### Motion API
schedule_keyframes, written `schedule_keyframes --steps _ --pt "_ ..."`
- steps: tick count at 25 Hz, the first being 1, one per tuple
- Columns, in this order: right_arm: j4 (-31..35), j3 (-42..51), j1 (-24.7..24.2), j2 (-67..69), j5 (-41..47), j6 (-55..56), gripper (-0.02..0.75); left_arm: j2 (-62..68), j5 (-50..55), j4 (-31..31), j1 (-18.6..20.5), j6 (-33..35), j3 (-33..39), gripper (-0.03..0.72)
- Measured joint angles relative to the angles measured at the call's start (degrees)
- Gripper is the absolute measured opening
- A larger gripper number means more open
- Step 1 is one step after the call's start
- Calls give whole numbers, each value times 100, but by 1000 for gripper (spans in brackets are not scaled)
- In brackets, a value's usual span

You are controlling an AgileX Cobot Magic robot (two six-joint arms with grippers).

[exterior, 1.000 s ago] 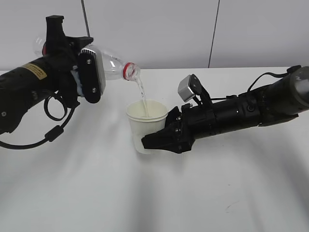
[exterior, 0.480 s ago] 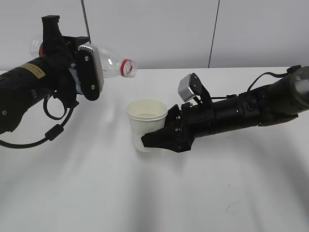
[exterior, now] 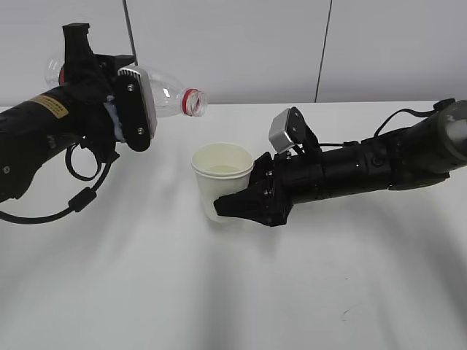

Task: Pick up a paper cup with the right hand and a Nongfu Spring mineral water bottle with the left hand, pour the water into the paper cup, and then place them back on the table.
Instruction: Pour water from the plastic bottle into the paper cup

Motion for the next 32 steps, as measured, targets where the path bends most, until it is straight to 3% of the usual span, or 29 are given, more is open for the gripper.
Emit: schedule_keyframes --steps 12,22,32 --pt "278 0 0 0 115 -208 501 0 -5 0 0 -204 -4 349" --pt "414 0 0 0 115 -241 501 0 -16 -13 0 -2163 -4 349" --pt "752 0 0 0 330 -297 501 0 59 -31 0 -5021 -4 349"
